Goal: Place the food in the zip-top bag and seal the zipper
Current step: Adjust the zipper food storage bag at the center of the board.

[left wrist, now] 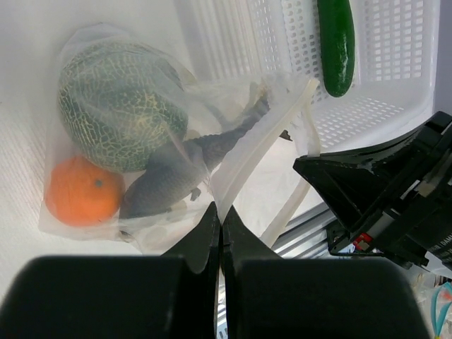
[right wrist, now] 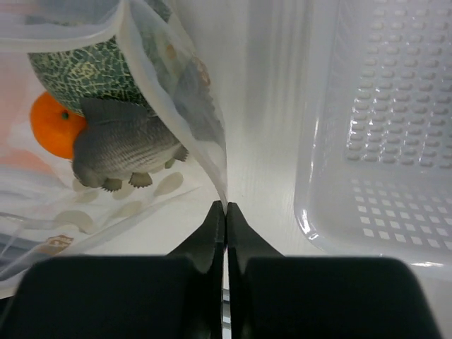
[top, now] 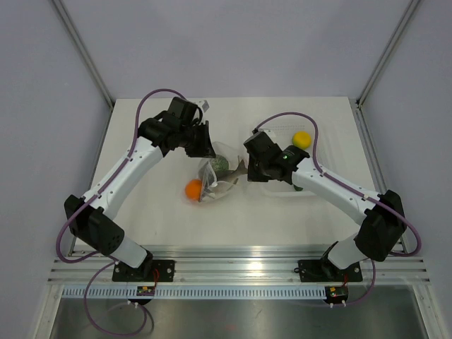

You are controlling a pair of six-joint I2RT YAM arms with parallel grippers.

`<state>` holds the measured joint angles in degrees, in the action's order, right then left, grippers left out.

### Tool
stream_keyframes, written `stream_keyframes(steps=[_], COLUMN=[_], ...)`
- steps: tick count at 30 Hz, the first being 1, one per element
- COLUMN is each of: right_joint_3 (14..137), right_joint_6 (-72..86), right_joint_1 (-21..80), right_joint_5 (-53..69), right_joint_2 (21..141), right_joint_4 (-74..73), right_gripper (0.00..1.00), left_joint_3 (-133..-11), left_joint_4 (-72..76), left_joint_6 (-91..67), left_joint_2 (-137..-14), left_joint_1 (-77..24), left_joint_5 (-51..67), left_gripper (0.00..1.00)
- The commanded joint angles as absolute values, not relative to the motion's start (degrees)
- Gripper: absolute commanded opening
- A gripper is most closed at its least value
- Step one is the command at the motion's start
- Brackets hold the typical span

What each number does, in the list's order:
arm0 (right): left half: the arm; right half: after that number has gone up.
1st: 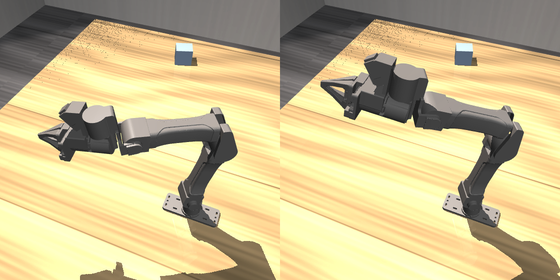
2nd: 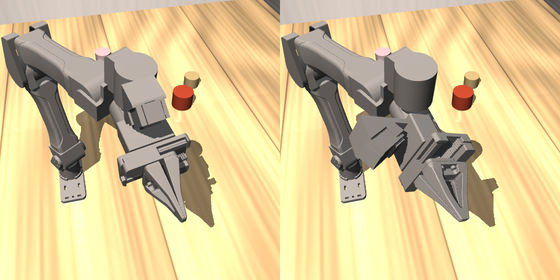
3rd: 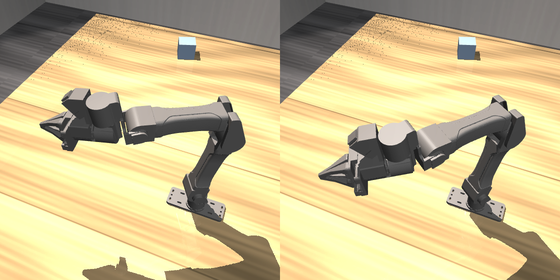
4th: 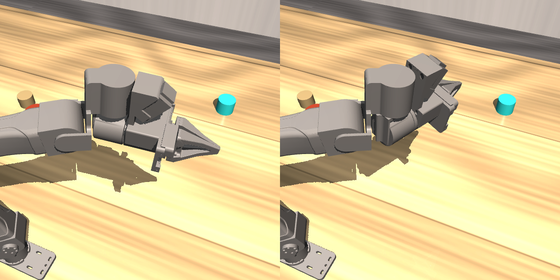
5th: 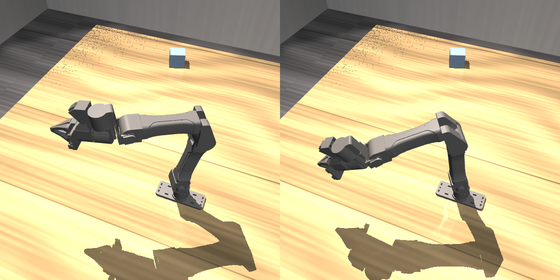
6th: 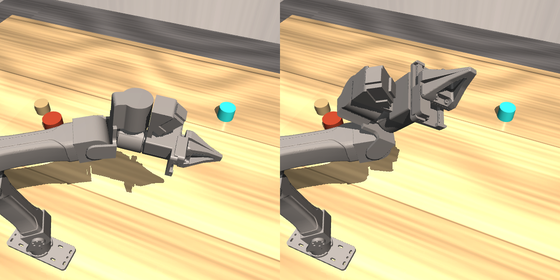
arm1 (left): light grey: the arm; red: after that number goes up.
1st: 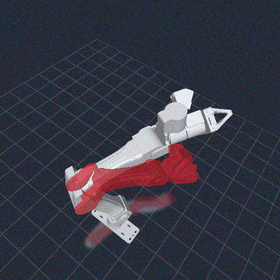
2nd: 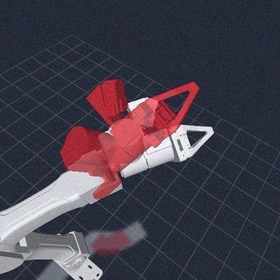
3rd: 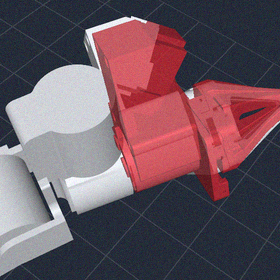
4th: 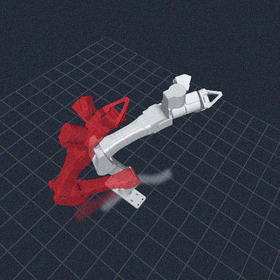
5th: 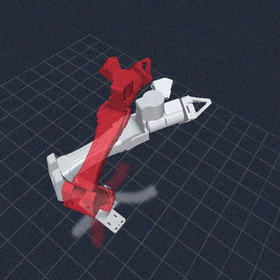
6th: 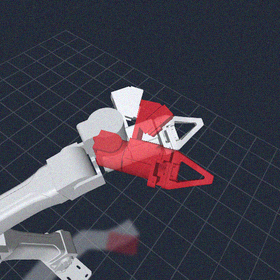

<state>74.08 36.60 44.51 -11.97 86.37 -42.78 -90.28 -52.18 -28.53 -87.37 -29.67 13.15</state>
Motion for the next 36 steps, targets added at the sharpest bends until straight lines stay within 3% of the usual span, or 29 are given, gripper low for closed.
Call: stream_keyframes(steps=[1, 6, 9, 16, 23, 24, 25, 26, 27, 29, 32, 36], right_joint_3=[79.26, 90.42, 88.88, 83.23, 83.93, 84.89, 85.34, 85.60, 85.95, 85.78, 82.64, 75.95], right_joint_6=[33.85, 30.15, 30.67, 32.08, 31.29, 30.85, 30.76, 30.59, 30.32, 30.06, 29.97, 28.49], right_joint_1=[44.38, 44.30, 44.30, 43.51, 42.10, 42.01, 42.10, 42.01, 42.10, 41.92, 38.95, 28.85], right_joint_5=[-10.89, -13.88, -14.07, -17.14, -18.02, -17.84, -17.67, -17.49, -17.75, -20.11, -24.41, -22.33], right_joint_2=[83.76, 83.76, 82.80, 89.46, 90.88, 90.53, 90.27, 89.74, 88.17, 86.06, 79.92, 75.42], right_joint_4=[-37.88, -39.11, -35.88, -35.07, -36.21, -36.65, -37.00, -37.09, -37.18, -37.18, -37.44, -36.13], right_gripper=[0.00, 0.00, 0.00, 0.00, 0.00, 0.04, 0.15, 0.36, 0.50, 0.66, 0.76, 0.76], left_joint_3=[-92.54, -104.91, -107.22, -96.34, -95.62, -96.06, -96.33, -96.59, -96.42, -95.80, -94.40, -93.52], left_joint_4=[-50.53, -56.42, -57.83, -54.05, -54.84, -55.02, -55.19, -55.20, -55.02, -53.88, -52.48, -51.68], left_joint_6=[-27.60, -25.32, -24.35, -25.40, -24.35, -24.17, -24.17, -24.34, -24.43, -25.22, -26.10, -26.37], left_joint_2=[-84.99, -88.15, -89.11, -91.57, -90.44, -90.53, -90.44, -90.35, -90.09, -89.65, -88.77, -88.51], left_joint_1=[-29.44, -28.57, -28.48, -28.48, -28.48, -28.48, -28.48, -28.56, -28.48, -28.48, -28.56, -28.48], left_joint_5=[13.62, 10.99, 9.76, 8.70, 7.03, 7.38, 7.73, 8.78, 9.31, 10.71, 11.51, 11.60], left_gripper=[0.00, 0.00, 0.00, 0.00, 0.00, 0.00, 0.00, 0.00, 0.00, 0.00, 0.00, 0.00])
